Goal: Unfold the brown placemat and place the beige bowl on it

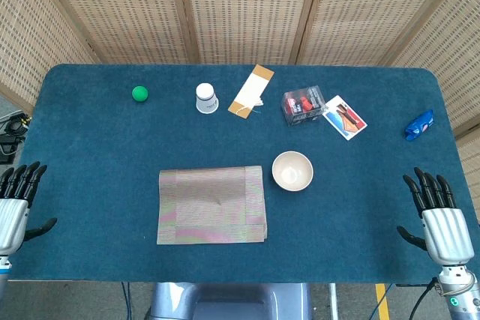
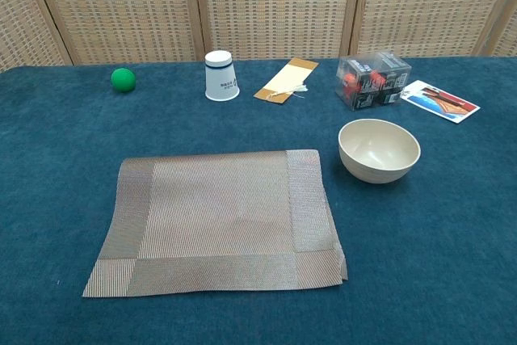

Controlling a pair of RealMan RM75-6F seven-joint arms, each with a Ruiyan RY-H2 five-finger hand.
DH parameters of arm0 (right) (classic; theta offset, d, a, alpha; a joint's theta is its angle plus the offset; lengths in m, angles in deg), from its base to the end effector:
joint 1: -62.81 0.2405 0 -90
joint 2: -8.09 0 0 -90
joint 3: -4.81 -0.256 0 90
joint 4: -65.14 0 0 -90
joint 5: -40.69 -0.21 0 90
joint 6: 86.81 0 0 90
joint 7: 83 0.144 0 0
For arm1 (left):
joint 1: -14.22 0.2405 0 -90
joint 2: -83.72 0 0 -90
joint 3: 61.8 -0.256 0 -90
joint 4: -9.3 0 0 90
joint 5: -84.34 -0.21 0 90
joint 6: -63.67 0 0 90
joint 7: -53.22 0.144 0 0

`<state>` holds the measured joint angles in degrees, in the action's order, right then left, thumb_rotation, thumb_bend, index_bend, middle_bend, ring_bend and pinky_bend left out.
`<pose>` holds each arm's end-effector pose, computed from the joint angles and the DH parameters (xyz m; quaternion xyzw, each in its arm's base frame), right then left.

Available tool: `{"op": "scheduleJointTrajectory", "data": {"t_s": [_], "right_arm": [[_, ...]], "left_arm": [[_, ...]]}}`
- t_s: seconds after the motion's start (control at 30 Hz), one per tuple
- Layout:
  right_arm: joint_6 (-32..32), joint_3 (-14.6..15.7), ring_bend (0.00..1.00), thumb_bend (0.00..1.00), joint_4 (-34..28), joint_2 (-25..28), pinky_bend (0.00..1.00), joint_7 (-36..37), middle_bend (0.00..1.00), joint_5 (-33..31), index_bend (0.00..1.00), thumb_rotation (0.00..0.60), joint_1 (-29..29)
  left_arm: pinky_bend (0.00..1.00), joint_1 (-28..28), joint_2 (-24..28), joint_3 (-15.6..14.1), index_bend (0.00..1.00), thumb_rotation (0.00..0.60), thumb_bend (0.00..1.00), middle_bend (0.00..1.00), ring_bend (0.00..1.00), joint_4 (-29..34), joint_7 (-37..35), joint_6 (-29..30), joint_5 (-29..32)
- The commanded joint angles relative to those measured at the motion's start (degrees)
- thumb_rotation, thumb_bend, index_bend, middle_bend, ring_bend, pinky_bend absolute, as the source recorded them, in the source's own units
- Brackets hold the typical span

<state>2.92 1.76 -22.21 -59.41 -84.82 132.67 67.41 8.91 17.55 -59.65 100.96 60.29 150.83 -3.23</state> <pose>-0.3051 -0.1800 0.1530 0.6163 -0.3241 0.4136 0.5866 -0.3041 0.1807 0.1502 -0.6171 -0.3421 -0.3741 0.6019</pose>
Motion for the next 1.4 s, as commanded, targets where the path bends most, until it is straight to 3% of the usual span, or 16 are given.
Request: {"op": "scheduleJointTrajectory", "data": {"t_s": [0.03,0.6,0.83,1.0,1.3,1.4], "right_arm": [[0.00,0.04,0.00,0.07,-0.18,0.11,0.00,0.06,0.00,0.00,0.09,0.600,-0.04],[-1.36,-0.17,0.00,0.07,-1.06,0.55,0.00,0.37,0.00,-1.52,0.09,0.600,0.10],[-1.59,0.01,0.00,0.07,-1.02,0.71,0.00,0.64,0.00,-1.68,0.09,0.600,-0.02],[-1.55,0.21,0.00,0.07,-1.48,1.17,0.00,1.14,0.00,-1.78,0.09,0.600,-0.29],[-1.97,0.36,0.00,0.07,-2.43,2.33,0.00,2.79,0.00,-2.47,0.09,0.600,-0.62],[-1.74,0.17,0.00,0.07,-2.72,2.82,0.00,3.68,0.00,-2.82,0.09,0.600,-0.81]], "left_arm": [[0.00,0.11,0.02,-0.01,0.00,0.600,0.14,0.00,0.00,0.06,-0.04,0.22,-0.13],[0.00,-0.26,-0.04,-0.26,0.00,0.600,0.14,0.00,0.00,-0.29,-1.03,-0.27,-0.91],[0.00,-0.61,0.20,-0.43,0.00,0.600,0.04,0.00,0.00,0.27,-1.39,-0.69,-1.49],[0.00,-1.33,-0.30,-0.99,0.00,0.600,0.04,0.00,0.00,0.48,-0.58,-2.16,-2.14],[0.00,-4.47,-5.19,-4.25,0.00,0.600,0.06,0.00,0.00,-0.56,4.33,-8.06,-7.03],[0.00,-5.35,-7.43,-5.03,0.00,0.600,0.11,0.00,0.00,-1.88,5.79,-9.46,-8.56]]}}
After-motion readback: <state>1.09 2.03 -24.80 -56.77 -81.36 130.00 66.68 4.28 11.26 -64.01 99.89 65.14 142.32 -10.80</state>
